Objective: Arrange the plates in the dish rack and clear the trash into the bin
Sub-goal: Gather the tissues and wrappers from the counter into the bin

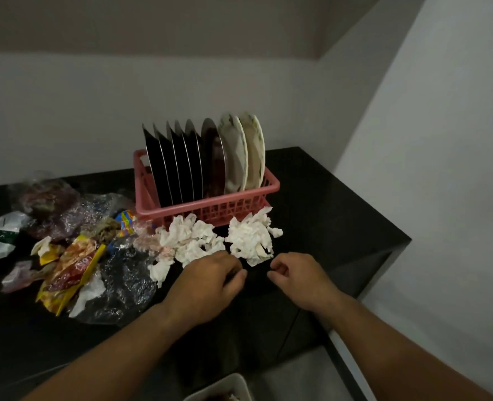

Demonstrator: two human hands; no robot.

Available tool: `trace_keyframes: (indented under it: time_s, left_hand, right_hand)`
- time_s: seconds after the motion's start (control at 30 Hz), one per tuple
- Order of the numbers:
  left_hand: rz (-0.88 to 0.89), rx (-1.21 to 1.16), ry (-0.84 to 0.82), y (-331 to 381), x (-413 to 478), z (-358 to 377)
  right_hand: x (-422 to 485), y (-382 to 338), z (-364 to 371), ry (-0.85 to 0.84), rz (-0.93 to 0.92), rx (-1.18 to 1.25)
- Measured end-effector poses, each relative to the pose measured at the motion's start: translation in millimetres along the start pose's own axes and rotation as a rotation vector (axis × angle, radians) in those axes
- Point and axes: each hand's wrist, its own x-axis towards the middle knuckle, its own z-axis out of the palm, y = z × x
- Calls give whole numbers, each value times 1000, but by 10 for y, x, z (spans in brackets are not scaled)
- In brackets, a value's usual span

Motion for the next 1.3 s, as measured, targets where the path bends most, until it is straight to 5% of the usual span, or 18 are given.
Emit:
trace_keyframes:
  time_s: [0.33, 0.57, 0.83, 1.1, 1.3]
  left_hand:
    - [-45, 7, 15, -365, 450, -28]
    - [-136, 33, 51, -420, 756, 61]
    - [-160, 50, 104, -322, 1139, 123]
    - [-97, 142, 15, -258, 1319, 383]
    - [9, 437, -171, -213, 1477, 693]
  right_hand:
    - [689, -255, 17, 88, 5, -118]
    - [1171, -192, 103, -45, -69, -336]
    - [1343, 102, -554, 86, -99, 89]
    - [1331, 349, -692, 91, -45, 69]
    - [1197, 498, -629, 65, 81, 115]
